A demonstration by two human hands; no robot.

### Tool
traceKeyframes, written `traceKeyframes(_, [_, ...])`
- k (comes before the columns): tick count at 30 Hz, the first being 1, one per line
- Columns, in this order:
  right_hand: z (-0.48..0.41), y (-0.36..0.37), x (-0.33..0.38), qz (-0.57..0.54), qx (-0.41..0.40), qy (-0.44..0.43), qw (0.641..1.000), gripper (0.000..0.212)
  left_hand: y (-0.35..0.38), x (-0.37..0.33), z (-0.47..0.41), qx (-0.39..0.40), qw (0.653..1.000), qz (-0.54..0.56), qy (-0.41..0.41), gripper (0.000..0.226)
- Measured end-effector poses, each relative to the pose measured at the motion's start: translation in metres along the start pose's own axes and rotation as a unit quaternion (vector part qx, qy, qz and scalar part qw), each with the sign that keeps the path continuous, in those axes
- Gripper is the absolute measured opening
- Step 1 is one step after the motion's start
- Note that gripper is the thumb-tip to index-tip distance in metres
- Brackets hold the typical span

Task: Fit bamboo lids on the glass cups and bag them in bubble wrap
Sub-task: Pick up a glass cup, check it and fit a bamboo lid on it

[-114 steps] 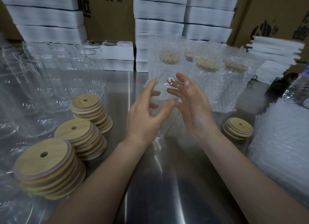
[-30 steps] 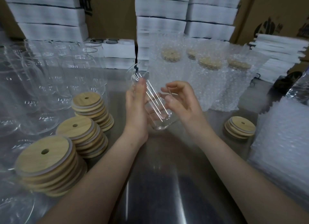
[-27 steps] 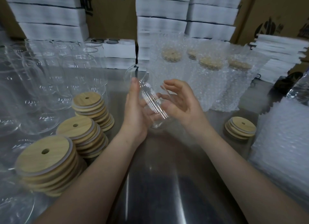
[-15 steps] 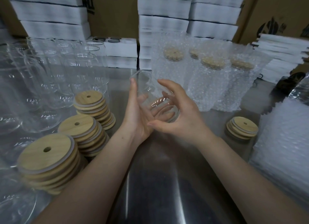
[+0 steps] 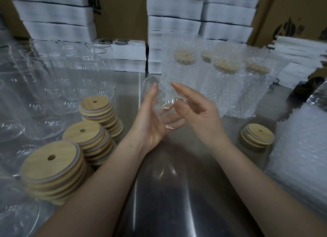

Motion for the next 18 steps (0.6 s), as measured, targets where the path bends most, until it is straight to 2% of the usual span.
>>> traceKeyframes(4, [-0.003,0.002,0.002,-0.004,0.062,0.015,0.998,0.043,-0.003,-0.001,0.0,-0.008,1.0,0.013,0.007,0.076])
traceKeyframes(6, [-0.004,0.003,-0.001,-0.004,0.094,0.023,0.995,0.038,-0.005,-0.002,0.0,-0.012,0.999,0.047,-0.003,0.074])
traceKeyframes(8, [-0.005,0.003,-0.004,-0.013,0.111,0.03,0.993,0.043,-0.006,-0.002,0.0,-0.014,0.997,0.076,-0.011,0.075])
traceKeyframes(14, [-0.002,0.008,-0.012,-0.024,0.127,0.044,0.991,0.07,-0.006,0.002,-0.005,-0.003,0.992,0.122,-0.019,0.072])
traceKeyframes(18, [0.0,0.008,-0.005,0.054,0.094,0.02,0.994,0.074,-0.007,0.007,-0.006,-0.001,0.992,0.122,-0.026,0.069])
Point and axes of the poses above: each hand's wrist, its own z-axis away from the middle knuckle, its own y-axis out of the palm, x = y × z, the point moved 9 cm from there along -z, towards the middle knuckle, and after that the axes turned 4 degrees about z, right-handed, at the moved point
